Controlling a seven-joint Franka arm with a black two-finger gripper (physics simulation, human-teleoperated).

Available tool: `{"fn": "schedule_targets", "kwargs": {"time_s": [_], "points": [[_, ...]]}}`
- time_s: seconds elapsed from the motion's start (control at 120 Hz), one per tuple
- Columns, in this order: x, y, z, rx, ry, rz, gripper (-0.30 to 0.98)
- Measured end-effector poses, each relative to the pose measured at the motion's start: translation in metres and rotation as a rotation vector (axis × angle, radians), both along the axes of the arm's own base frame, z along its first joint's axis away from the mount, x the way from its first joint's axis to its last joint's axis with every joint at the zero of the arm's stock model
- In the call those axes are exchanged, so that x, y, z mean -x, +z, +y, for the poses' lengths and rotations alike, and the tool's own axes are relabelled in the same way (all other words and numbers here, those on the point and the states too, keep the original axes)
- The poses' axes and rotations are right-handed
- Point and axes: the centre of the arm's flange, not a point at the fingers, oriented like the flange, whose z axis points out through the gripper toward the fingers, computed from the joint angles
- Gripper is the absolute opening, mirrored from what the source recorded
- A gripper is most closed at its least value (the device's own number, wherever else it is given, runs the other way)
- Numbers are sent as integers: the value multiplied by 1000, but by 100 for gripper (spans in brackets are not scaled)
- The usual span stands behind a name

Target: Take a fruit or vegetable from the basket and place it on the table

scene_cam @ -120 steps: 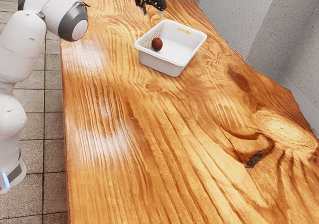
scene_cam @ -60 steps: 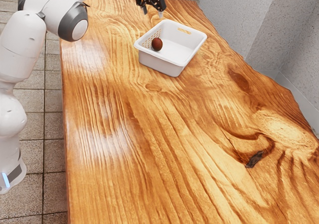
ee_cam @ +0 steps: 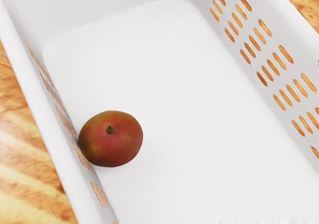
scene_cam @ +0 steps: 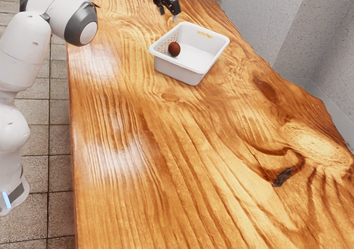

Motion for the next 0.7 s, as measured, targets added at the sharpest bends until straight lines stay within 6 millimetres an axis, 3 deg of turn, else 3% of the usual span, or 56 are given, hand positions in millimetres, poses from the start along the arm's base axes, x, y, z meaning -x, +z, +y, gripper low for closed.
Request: {"fn": "schedule_targets", "kwargs": {"time_s": [0.367, 0.7], "points": [[1, -3, 1, -51, -110, 17, 69], [3, -15, 8, -247, -456, 130, 69]]}}
